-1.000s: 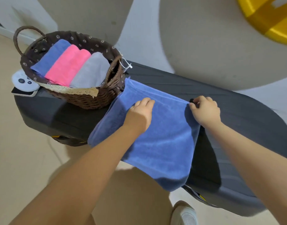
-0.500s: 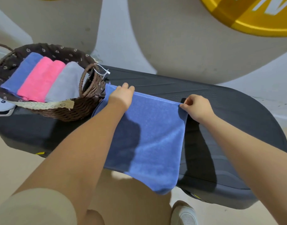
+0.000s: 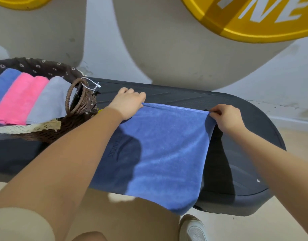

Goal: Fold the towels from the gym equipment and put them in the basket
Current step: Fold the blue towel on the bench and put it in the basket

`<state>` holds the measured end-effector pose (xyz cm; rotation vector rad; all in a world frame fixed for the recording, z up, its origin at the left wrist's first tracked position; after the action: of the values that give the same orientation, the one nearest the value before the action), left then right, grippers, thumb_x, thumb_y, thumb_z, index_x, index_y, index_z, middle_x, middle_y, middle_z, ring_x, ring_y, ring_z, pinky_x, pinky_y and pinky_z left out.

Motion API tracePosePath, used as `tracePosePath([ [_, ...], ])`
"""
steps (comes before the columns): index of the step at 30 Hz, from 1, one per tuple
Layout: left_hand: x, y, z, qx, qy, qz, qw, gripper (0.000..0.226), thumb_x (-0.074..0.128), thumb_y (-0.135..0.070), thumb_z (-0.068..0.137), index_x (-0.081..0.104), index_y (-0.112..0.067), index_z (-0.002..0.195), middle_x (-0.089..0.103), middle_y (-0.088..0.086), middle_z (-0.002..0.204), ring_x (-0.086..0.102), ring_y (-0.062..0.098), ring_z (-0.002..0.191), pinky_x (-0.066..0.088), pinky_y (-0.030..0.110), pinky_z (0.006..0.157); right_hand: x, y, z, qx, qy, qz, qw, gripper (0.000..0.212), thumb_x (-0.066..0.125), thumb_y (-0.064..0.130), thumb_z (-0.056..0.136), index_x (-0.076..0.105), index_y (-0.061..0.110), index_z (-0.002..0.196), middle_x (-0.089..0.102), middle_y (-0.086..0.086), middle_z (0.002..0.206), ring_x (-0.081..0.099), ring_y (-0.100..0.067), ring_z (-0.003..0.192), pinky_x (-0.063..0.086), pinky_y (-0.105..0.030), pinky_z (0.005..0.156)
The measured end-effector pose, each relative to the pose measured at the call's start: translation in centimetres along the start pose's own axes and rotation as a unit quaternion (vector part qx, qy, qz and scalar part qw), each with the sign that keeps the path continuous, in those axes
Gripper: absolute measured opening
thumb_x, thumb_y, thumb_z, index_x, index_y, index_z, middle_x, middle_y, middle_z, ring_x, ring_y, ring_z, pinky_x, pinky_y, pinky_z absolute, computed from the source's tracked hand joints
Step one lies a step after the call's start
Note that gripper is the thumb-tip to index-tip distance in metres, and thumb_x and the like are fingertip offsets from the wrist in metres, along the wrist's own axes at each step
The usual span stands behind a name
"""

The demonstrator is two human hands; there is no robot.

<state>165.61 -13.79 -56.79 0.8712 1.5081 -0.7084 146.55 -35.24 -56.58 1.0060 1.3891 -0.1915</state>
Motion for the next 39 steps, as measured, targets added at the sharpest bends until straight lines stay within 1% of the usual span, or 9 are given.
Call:
tracePosePath([
  [3, -0.5, -1.6, 1.9, 0.008, 0.037, -0.028, 0.999, 0.012, 0.037, -0.022, 0.098, 0.044, -0.012, 0.096, 0.062, 0.008, 0.094, 0.048, 0.026, 0.081, 0.031, 0.033, 0.081, -2.3, -2.6, 0.6, 0.044, -0.010, -0.030, 0.999, 0.018, 0.052, 0.010, 0.088, 0.068, 0.009, 0.095, 0.068, -0.015, 0.100, 0.059, -0.031, 0.091, 0.046, -0.033, 0.076],
  [7, -1.1, -2.9, 5.2, -0.006, 0.098, -0.044, 0.994, 0.026, 0.036, -0.023, 0.098, 0.054, -0.006, 0.102, 0.059, 0.013, 0.105, 0.055, 0.031, 0.095, 0.037, 0.033, 0.070, -5.0, -4.7, 2.8, 0.075, -0.003, -0.027, 0.997, 0.022, 0.041, -0.001, 0.088, 0.062, 0.002, 0.095, 0.068, -0.021, 0.085, 0.063, -0.020, 0.054, 0.049, -0.034, 0.070],
  [10, -1.9, -4.1, 7.4, -0.019, 0.086, -0.070, 0.994, 0.020, 0.038, -0.017, 0.097, 0.051, -0.002, 0.102, 0.055, 0.017, 0.107, 0.053, 0.033, 0.094, 0.034, 0.032, 0.068, -6.7, -5.1, 4.9, 0.071, -0.022, -0.026, 0.997, 0.025, 0.047, -0.009, 0.083, 0.062, -0.001, 0.102, 0.067, -0.024, 0.099, 0.067, -0.036, 0.083, 0.053, -0.040, 0.079],
  [14, -3.6, -4.6, 10.2, -0.077, 0.014, -0.036, 0.996, 0.013, 0.037, -0.003, 0.093, 0.047, -0.002, 0.101, 0.052, 0.019, 0.108, 0.052, 0.036, 0.091, 0.033, 0.035, 0.064, -8.1, -5.2, 7.9, 0.064, -0.054, -0.036, 0.996, 0.031, 0.052, -0.012, 0.080, 0.062, -0.006, 0.108, 0.064, -0.027, 0.109, 0.060, -0.039, 0.102, 0.049, -0.041, 0.088],
  [18, -3.4, -4.1, 10.1, -0.160, -0.084, -0.069, 0.981, 0.053, 0.045, 0.011, 0.083, 0.033, -0.004, 0.132, 0.037, 0.020, 0.133, 0.041, 0.039, 0.118, 0.037, 0.045, 0.088, -6.9, -4.3, 7.5, 0.029, -0.087, 0.000, 0.996, 0.041, 0.042, 0.002, 0.093, 0.045, -0.002, 0.134, 0.043, -0.024, 0.139, 0.044, -0.036, 0.126, 0.030, -0.035, 0.104],
  [22, -0.9, -3.8, 6.8, -0.216, -0.101, -0.128, 0.963, 0.041, 0.043, -0.005, 0.094, 0.034, -0.003, 0.133, 0.039, 0.020, 0.133, 0.039, 0.037, 0.119, 0.035, 0.045, 0.092, -4.0, -4.6, 3.1, -0.019, -0.067, -0.014, 0.997, 0.033, 0.045, 0.013, 0.094, 0.054, 0.001, 0.123, 0.043, -0.015, 0.138, 0.048, -0.034, 0.118, 0.037, -0.034, 0.094],
  [27, 0.3, -5.4, 0.4, -0.238, -0.026, -0.250, 0.938, 0.025, 0.039, -0.020, 0.097, 0.054, -0.003, 0.105, 0.056, 0.020, 0.113, 0.051, 0.038, 0.104, 0.041, 0.041, 0.081, -1.9, -5.4, -3.4, -0.057, -0.053, -0.013, 0.997, 0.024, 0.049, 0.007, 0.091, 0.062, -0.003, 0.108, 0.052, -0.016, 0.123, 0.049, -0.032, 0.115, 0.041, -0.035, 0.090],
  [30, 1.1, -6.7, -4.0, -0.226, 0.043, -0.223, 0.947, 0.024, 0.044, -0.026, 0.096, 0.054, -0.004, 0.101, 0.059, 0.018, 0.108, 0.054, 0.037, 0.099, 0.040, 0.037, 0.075, -1.1, -5.9, -6.7, -0.019, -0.035, -0.013, 0.999, 0.025, 0.049, 0.008, 0.092, 0.062, -0.002, 0.110, 0.051, -0.016, 0.124, 0.048, -0.033, 0.115, 0.044, -0.040, 0.090],
  [39, 2.1, -9.0, -10.4, -0.295, 0.140, -0.214, 0.921, 0.049, 0.048, -0.037, 0.094, 0.042, 0.000, 0.125, 0.054, 0.018, 0.125, 0.053, 0.036, 0.113, 0.043, 0.040, 0.082, 0.0, -8.0, -13.3, 0.119, 0.070, -0.011, 0.990, 0.041, 0.056, 0.011, 0.087, 0.047, 0.010, 0.127, 0.034, -0.011, 0.138, 0.045, -0.030, 0.118, 0.047, -0.039, 0.097],
])
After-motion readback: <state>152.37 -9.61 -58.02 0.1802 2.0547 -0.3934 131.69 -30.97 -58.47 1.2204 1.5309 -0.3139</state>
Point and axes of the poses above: each hand's wrist, its own z-axis towards the middle knuckle, its own x-axis out of the palm, y = z × x, the point moved 5 cm from there along z, towards the middle knuckle
